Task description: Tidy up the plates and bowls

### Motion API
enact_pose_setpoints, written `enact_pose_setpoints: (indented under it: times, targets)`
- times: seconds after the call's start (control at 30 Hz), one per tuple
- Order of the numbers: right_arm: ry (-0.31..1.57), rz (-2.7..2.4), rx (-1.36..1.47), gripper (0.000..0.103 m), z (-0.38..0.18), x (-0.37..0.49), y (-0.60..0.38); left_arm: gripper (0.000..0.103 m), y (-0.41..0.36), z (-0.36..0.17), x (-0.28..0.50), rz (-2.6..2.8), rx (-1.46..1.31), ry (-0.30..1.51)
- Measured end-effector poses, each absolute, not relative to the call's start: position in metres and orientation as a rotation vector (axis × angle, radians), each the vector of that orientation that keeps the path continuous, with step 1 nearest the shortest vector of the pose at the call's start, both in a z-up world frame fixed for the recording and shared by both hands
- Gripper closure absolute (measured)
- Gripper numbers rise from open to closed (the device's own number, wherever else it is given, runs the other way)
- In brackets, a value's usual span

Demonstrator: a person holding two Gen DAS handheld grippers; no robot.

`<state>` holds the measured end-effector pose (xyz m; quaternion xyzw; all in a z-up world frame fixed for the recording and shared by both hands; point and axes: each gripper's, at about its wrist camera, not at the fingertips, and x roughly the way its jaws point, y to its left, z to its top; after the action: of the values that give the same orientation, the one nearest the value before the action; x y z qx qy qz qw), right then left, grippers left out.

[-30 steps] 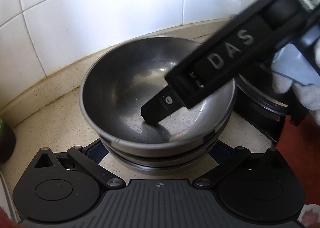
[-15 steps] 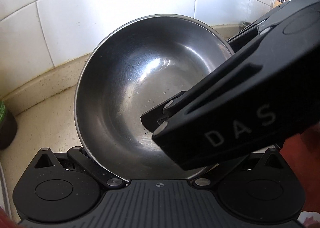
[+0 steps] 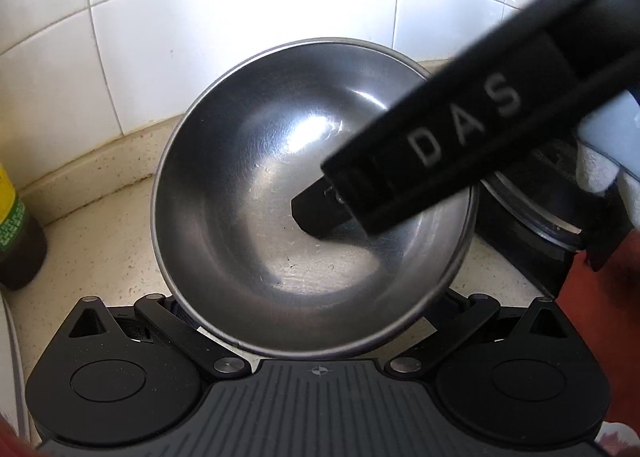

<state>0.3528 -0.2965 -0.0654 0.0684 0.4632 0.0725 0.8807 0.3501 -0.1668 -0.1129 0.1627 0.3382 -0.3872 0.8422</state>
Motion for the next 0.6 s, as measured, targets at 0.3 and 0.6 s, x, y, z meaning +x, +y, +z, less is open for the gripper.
enact_pose_setpoints:
  times: [0.3,0.6]
  targets:
    - [0.920,0.166,0.166,0.045,-0.043,0.343,-0.298,0.000,-0.162,-0.091,0.339,-0.806,0.345,0.671]
    - [0.859,0.209,0.181,0.045,-0.016,0.319,-0.290,0.000,-0.140,-0.069,0.306,-0.748,0.385,0.616]
